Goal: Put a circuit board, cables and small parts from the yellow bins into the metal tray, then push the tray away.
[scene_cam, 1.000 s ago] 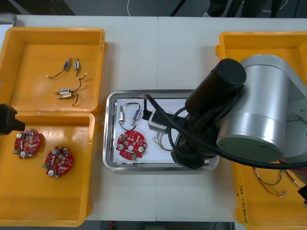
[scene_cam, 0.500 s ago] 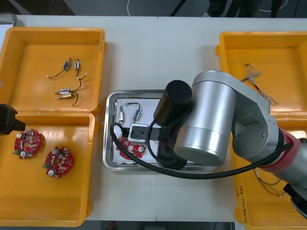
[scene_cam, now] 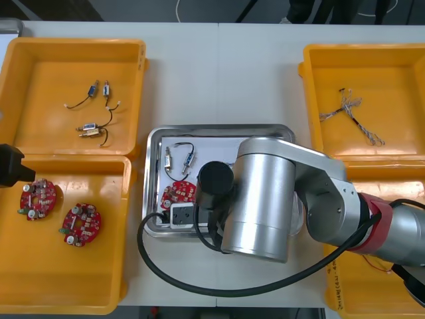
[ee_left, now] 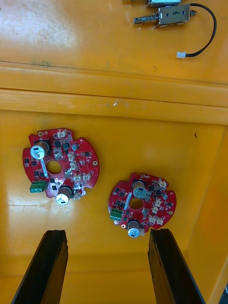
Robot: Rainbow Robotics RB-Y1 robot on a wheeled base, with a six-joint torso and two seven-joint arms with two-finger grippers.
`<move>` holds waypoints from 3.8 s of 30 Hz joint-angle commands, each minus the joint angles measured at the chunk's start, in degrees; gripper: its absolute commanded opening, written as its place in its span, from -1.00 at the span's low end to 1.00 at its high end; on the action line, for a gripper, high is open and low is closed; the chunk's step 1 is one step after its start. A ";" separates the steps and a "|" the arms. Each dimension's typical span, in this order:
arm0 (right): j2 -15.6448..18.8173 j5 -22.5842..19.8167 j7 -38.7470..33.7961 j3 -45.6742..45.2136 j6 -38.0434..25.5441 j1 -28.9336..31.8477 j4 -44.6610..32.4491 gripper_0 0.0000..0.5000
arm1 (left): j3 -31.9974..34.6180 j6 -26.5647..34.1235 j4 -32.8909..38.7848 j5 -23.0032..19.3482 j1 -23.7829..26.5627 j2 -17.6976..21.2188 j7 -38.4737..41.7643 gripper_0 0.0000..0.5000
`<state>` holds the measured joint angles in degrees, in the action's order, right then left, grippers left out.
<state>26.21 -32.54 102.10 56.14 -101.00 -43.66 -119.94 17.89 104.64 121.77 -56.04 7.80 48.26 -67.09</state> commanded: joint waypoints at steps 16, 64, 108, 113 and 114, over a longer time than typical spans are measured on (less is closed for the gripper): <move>-3.09 2.13 -1.90 7.32 5.38 -1.86 7.62 1.00 | 1.71 -0.57 1.54 -0.48 -1.03 2.45 -3.92 1.00; -5.03 7.93 -6.91 11.28 7.66 -1.42 9.20 -0.52 | 1.71 -0.57 1.54 -0.48 -1.03 2.45 -3.92 1.00; -2.65 6.61 -7.17 9.69 15.75 -12.32 18.96 -1.00 | 1.71 -0.57 1.54 -0.48 -1.03 2.45 -3.92 1.00; -2.57 4.77 -7.00 9.69 18.38 -14.43 21.59 -1.00 | 1.71 -0.57 1.54 -0.48 -1.03 2.45 -3.92 1.00; -2.57 4.77 -7.00 9.69 18.65 -14.61 21.94 -1.00 | 1.71 -0.57 1.54 -0.48 -1.03 2.45 -3.92 1.00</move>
<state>22.85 -27.05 97.26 67.35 -83.64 -55.37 -98.57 17.89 104.63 121.79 -56.04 7.80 48.26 -67.10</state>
